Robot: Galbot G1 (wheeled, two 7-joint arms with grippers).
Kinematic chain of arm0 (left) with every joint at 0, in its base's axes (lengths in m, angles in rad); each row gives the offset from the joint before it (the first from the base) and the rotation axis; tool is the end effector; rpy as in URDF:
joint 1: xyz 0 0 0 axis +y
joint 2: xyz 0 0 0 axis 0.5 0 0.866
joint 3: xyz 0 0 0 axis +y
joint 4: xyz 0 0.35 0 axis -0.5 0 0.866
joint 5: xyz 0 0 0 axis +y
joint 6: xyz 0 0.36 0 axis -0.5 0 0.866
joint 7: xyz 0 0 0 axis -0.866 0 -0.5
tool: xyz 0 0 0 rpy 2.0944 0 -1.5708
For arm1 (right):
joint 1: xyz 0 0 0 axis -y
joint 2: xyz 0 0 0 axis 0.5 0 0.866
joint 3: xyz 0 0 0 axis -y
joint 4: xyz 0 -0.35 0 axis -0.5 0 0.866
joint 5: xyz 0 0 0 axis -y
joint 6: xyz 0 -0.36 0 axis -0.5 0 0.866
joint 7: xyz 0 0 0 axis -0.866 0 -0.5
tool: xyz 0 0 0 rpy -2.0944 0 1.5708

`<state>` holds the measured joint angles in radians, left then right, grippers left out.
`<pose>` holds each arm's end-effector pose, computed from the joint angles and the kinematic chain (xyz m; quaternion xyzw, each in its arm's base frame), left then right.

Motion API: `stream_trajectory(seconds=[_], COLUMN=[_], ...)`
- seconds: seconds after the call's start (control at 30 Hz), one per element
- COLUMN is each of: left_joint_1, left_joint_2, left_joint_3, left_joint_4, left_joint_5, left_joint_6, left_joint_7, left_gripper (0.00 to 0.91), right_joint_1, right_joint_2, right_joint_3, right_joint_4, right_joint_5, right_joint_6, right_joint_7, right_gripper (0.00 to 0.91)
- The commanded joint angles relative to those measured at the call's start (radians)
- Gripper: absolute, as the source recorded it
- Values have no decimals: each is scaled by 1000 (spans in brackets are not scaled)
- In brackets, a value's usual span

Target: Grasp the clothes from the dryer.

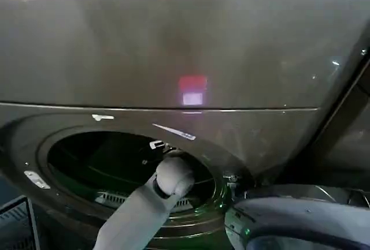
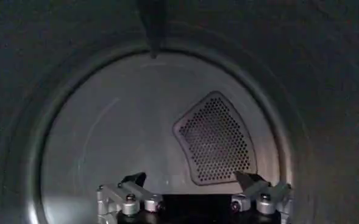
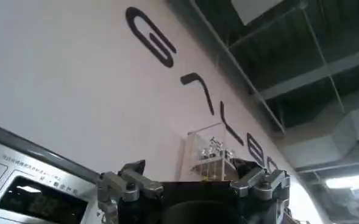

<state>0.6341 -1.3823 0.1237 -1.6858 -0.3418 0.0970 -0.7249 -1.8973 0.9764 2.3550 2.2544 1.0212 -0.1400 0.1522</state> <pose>0.3992 -0.1540 -0.2002 -0.0201 0.9928 -0.0483 0.1080 -0.0103 -0.2921 0.0867 0.3627 0.8416 -0.2338 0.3248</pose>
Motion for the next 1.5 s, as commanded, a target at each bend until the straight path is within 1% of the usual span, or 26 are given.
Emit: stream_trajectory(seconds=[0.03, 0.23, 0.33, 0.6, 1.03, 1.27, 1.5], left_joint_1=[-98, -186, -214, -300, -415, -481, -539], left_joint_2=[-34, -76, -91, -146, -216, -259, -276], left_joint_3=[-6, -35, -41, -69, -120, -176, -207], left_joint_4=[159, 346, 400, 617, 870, 1034, 1147], left_joint_5=[-15, -27, -16, 5, 43, 71, 82], left_joint_6=[-7, -38, -60, -115, -188, -209, -215], left_joint_7=[10, 37, 52, 103, 194, 255, 330], left_gripper=[907, 907, 907, 907, 907, 907, 907], right_joint_1=[0, -5, -5, -4, 5, 14, 23], right_joint_2=[-2, -5, -6, -2, -6, -10, -14], right_joint_3=[2, 11, 12, 14, 9, 7, 2], right_joint_4=[1, -1, 0, -2, -5, -10, -7], right_joint_5=[4, 11, 13, 15, 17, 18, 21], right_joint_6=[-2, 0, 0, 3, 5, 6, 7], right_joint_7=[-1, -2, -4, -7, -12, -14, -16], right_gripper=[907, 907, 907, 907, 907, 907, 907])
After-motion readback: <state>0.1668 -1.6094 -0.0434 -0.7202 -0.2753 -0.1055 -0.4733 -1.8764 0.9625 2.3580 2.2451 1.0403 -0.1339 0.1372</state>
